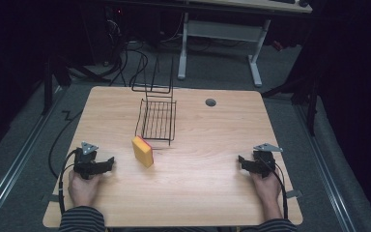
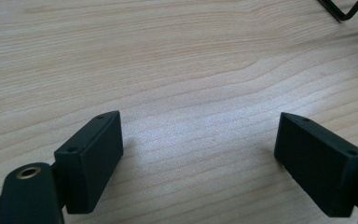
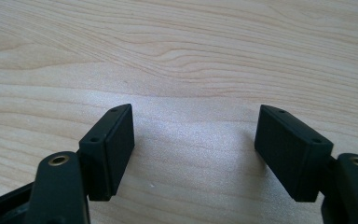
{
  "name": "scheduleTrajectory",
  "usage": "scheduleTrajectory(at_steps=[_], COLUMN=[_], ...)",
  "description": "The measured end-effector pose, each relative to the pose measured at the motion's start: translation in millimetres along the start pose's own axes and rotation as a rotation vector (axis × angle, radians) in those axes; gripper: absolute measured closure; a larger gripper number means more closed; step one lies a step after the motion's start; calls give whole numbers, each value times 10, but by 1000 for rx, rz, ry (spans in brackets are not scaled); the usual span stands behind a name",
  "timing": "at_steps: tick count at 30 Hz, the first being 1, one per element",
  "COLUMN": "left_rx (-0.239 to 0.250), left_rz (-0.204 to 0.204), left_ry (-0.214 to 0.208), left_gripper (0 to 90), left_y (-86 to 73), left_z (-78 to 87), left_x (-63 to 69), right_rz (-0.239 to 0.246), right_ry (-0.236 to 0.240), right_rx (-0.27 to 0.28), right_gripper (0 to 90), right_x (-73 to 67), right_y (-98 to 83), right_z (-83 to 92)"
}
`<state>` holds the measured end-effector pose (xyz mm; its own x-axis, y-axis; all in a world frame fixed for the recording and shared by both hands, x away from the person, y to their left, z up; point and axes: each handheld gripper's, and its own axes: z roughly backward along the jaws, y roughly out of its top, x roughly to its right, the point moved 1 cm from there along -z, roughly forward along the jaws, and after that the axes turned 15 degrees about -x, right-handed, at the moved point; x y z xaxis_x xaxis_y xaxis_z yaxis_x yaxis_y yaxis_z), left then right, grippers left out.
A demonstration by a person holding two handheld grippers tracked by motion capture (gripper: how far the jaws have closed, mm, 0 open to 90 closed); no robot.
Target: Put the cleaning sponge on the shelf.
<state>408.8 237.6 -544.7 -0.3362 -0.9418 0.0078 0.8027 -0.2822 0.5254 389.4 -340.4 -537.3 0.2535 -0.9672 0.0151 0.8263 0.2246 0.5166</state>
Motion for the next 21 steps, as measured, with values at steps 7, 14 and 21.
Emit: scheduleTrajectory(at_steps=[7, 14, 21], left_rx=[0, 1, 1], left_rz=[1, 5, 9], left_ry=[-2, -7, -4], left_gripper=[158, 163, 163], left_y=[1, 2, 4], left_z=[-1, 0, -2], left_x=[-1, -7, -4], right_rz=[0, 1, 1], right_ry=[1, 1, 1], right_rx=[0, -1, -1], right_gripper=[287, 286, 285], right_x=[0, 0, 0], right_y=[0, 0, 1], right_z=[0, 0, 0])
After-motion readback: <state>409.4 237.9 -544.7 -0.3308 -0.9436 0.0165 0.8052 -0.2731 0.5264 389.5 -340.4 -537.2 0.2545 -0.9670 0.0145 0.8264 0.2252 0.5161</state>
